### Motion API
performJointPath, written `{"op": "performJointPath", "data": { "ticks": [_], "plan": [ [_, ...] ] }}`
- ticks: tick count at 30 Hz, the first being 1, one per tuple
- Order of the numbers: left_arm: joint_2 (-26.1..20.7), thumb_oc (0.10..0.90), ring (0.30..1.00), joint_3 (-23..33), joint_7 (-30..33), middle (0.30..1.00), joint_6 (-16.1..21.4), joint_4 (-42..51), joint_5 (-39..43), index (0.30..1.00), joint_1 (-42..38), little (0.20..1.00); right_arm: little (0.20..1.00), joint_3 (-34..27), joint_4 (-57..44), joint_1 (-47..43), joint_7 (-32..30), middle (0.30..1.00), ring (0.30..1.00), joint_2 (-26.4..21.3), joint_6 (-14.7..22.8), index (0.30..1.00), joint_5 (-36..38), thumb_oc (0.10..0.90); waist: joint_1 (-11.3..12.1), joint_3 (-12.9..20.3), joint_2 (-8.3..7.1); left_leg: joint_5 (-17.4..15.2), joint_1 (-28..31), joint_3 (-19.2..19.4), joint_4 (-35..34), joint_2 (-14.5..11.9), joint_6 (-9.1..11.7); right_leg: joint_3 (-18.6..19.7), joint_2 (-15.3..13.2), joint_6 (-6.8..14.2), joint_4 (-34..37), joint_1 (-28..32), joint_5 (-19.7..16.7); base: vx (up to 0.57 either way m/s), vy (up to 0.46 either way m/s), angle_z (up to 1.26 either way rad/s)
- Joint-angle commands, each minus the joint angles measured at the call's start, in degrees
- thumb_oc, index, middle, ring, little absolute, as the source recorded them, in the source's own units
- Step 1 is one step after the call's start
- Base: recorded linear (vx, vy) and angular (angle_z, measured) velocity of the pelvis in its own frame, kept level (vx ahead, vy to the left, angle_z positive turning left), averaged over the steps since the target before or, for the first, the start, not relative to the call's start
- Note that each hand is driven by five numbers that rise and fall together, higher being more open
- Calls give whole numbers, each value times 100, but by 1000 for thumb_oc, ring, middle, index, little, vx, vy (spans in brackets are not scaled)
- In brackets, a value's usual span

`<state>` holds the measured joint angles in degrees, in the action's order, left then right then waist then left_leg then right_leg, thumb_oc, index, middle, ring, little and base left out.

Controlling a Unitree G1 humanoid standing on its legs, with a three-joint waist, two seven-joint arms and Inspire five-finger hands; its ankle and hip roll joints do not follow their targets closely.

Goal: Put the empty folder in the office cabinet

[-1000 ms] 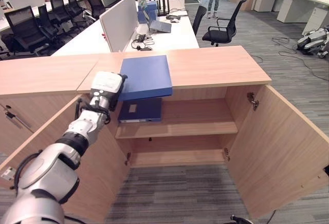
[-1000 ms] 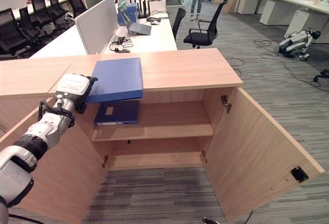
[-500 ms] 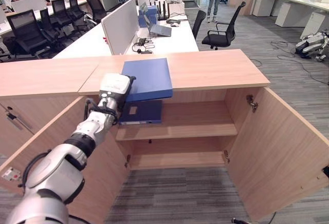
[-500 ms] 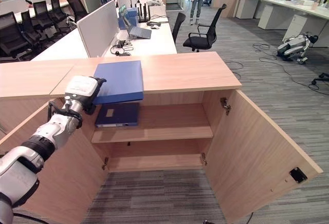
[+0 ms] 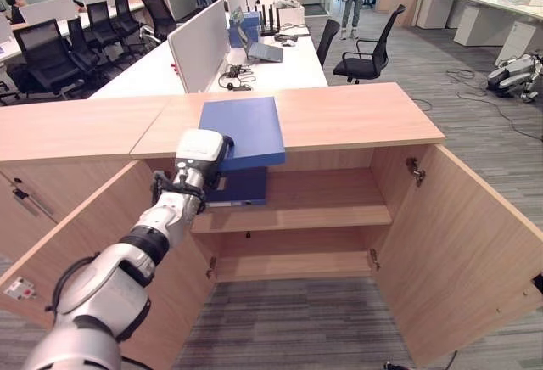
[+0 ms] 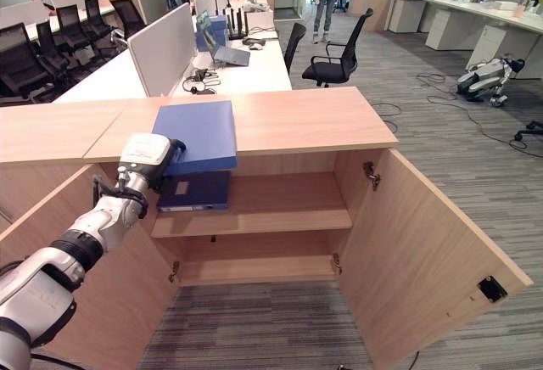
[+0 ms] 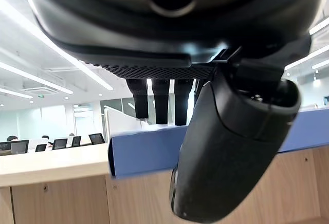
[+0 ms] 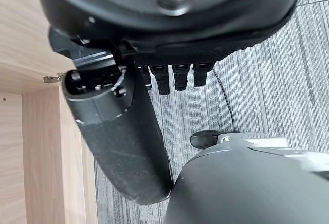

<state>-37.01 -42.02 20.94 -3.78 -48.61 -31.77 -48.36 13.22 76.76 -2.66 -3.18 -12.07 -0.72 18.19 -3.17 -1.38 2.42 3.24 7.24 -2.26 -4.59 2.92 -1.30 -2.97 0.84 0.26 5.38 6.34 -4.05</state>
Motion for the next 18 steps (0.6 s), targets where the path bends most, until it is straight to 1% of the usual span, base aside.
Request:
{"op": "performJointPath", "data": {
  "ticks": [1,9,18],
  "plan": [
    [0,400,300,379,115,300,-148,-773,78,300,-736,300,900,164,303,34,-74,900,900,-189,12,900,-91,800,-90,223,-58,-628,-8,-157,-41,41,183,-95,-240,719,-38,304,428,-7,0,-5],
    [78,400,300,386,101,300,-189,-922,14,300,-674,300,900,202,308,32,-82,900,900,-185,8,900,-121,800,-97,241,-73,-621,-26,-146,-41,42,188,-96,-245,714,-38,292,426,-4,-1,-3],
    [164,400,300,438,278,300,-279,-994,-101,300,-638,300,900,263,299,44,-109,900,900,-144,30,900,-152,800,-92,242,-99,-615,-37,-160,-41,34,190,-113,-245,702,-38,285,428,0,0,0]
  ]
}}
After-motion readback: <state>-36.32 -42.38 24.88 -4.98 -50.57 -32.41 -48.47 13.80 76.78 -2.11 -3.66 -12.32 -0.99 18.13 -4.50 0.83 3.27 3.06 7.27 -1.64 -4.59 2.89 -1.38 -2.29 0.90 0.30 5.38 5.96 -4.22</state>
